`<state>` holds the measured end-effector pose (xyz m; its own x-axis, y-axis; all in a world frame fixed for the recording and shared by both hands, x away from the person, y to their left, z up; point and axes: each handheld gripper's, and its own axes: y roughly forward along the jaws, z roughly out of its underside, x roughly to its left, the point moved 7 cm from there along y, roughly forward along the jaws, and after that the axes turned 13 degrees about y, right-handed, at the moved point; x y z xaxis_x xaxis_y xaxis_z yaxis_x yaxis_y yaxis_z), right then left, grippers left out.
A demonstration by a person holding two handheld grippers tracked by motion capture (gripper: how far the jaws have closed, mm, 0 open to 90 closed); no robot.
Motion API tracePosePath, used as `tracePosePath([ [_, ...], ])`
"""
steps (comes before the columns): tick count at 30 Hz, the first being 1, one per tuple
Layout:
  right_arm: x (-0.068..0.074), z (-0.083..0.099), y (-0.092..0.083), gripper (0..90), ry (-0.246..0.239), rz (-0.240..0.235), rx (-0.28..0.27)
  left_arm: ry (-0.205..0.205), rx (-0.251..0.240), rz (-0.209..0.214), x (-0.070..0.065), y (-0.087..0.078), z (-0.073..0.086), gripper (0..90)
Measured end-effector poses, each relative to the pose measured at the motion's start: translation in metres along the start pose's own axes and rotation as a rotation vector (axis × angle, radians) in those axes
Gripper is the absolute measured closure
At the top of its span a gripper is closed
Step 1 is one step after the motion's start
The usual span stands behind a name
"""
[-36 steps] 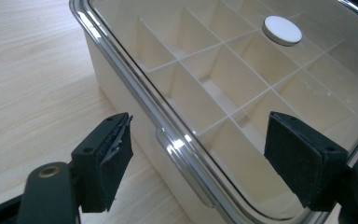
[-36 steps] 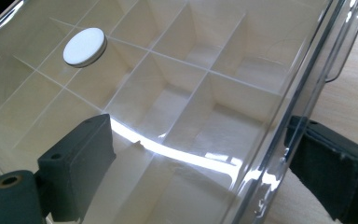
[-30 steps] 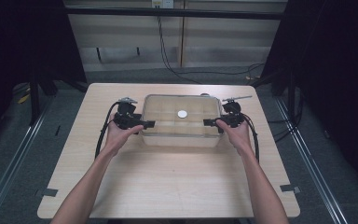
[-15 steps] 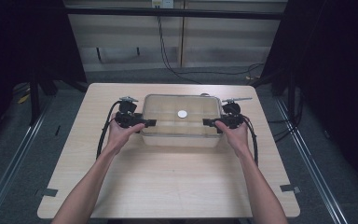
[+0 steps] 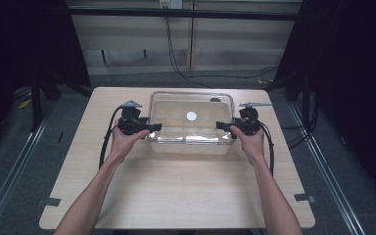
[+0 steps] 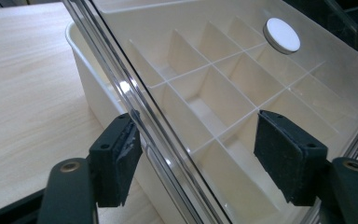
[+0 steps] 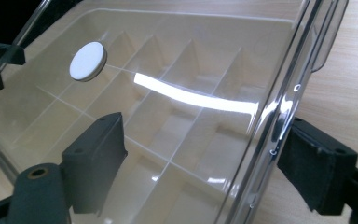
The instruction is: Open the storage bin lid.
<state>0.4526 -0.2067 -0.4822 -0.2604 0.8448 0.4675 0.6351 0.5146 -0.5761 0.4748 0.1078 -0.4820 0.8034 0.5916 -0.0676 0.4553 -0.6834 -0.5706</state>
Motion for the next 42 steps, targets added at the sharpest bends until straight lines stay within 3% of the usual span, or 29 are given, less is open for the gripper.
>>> tracePosePath([
  [5,0.001,-0.003,-0.009,22.8,0.037,-0.065,-0.040,0.004,-0.022,0.002,0.001,-0.005,-0.003,38.9],
  [10,0.006,-0.004,-0.012,22.0,0.036,-0.073,-0.068,0.013,-0.025,-0.010,0.001,-0.009,-0.003,40.2],
  [13,0.007,-0.005,-0.018,33.6,0.024,-0.074,-0.084,0.001,-0.053,-0.007,0.003,-0.013,-0.004,45.5],
  [17,0.006,-0.006,-0.024,42.0,0.038,-0.091,-0.100,0.002,-0.057,-0.015,0.003,-0.018,-0.007,48.6],
  [19,0.007,-0.006,-0.026,41.7,0.048,-0.106,-0.102,0.009,-0.060,-0.019,0.002,-0.020,-0.008,49.3],
  [22,0.008,-0.006,-0.027,42.4,0.047,-0.107,-0.105,0.019,-0.062,-0.028,0.001,-0.023,-0.009,51.2],
  [25,0.010,-0.006,-0.030,47.2,0.048,-0.113,-0.106,0.020,-0.098,-0.041,0.000,-0.030,-0.011,55.1],
  [30,0.013,-0.005,-0.032,48.0,0.038,-0.095,-0.107,0.032,-0.100,-0.053,-0.002,-0.035,-0.012,57.2],
  [42,0.018,-0.007,-0.045,60.5,0.051,-0.103,-0.143,0.072,-0.107,-0.041,-0.008,-0.050,-0.012,65.1],
])
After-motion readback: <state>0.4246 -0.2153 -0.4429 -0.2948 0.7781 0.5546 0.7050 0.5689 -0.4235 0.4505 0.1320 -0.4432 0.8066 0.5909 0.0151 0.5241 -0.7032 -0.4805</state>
